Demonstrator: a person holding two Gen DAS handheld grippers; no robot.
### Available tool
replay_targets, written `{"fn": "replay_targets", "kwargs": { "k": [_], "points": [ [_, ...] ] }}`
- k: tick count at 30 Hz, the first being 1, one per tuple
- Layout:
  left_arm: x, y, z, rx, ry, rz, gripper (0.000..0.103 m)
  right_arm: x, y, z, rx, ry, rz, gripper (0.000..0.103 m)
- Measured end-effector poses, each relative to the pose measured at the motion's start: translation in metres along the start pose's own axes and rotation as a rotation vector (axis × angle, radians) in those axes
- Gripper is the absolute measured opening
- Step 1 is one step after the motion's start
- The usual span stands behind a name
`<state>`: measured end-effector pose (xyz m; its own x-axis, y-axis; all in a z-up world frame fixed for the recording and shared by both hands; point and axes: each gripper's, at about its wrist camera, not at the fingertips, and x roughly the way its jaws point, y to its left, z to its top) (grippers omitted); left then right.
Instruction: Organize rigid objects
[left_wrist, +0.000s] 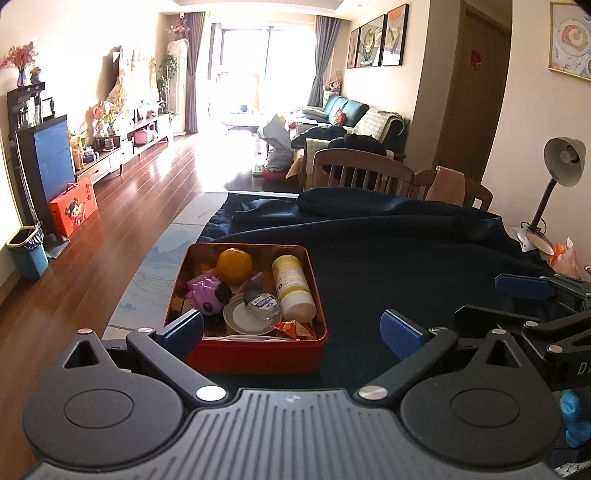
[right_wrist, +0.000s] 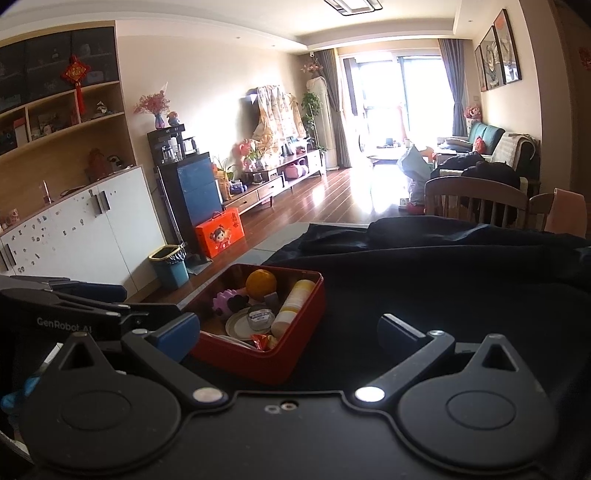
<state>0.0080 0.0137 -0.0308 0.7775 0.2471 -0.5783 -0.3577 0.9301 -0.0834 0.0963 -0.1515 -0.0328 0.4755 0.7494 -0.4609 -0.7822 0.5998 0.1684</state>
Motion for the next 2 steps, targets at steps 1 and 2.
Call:
{"fn": "replay_targets", "kwargs": {
  "k": [1,2],
  "points": [
    [0.0003,0.0005,-0.0001,-0.002,0.004,0.003,0.103,-0.0003,0.0003,0.0000,-0.001,0.000,0.001,0.103],
    [0.0010,0.0006,0.0001,-0.003,0.008,0.006,0.103,-0.0005,0.0008,-0.0002,-0.001,0.000,0.002,0.103]
  ]
}}
